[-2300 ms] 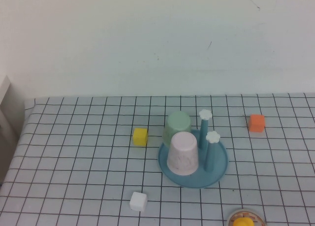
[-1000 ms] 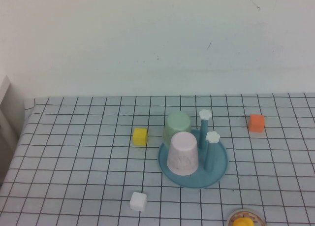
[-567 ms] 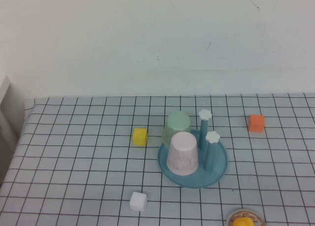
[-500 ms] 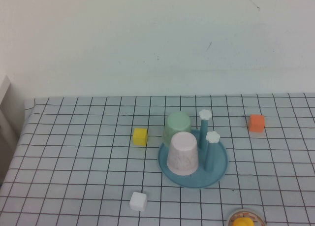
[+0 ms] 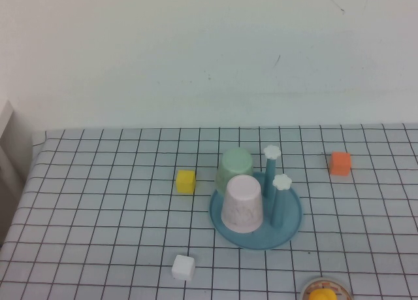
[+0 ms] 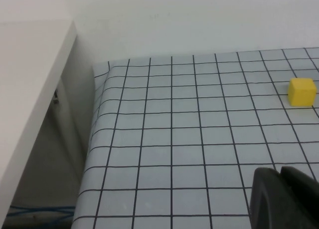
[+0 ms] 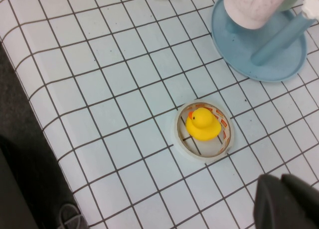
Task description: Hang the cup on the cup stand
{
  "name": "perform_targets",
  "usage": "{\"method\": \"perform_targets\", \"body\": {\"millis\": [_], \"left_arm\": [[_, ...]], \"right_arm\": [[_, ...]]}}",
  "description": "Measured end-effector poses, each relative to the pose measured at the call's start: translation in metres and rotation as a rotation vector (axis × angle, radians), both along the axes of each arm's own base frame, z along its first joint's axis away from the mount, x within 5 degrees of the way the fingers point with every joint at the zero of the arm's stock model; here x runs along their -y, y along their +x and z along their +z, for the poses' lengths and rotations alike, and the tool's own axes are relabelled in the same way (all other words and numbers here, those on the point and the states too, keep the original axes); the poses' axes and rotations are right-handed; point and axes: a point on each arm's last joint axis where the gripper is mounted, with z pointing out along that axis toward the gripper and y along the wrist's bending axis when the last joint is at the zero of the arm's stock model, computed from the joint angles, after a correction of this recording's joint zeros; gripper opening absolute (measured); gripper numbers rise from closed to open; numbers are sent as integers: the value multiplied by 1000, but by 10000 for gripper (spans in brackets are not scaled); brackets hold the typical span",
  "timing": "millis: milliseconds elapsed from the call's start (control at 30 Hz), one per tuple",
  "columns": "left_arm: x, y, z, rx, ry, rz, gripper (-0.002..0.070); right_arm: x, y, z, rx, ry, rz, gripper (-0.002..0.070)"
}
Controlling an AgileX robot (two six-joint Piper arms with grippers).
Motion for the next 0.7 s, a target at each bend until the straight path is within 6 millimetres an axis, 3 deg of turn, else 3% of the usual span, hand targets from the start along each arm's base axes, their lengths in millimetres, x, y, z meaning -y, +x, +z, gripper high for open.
{"method": "perform_targets", "body": {"millis": [700], "left_arm": [[0, 0, 0, 1, 10, -9, -1]], "right_arm": [[0, 0, 0, 0, 0, 0, 0]]}}
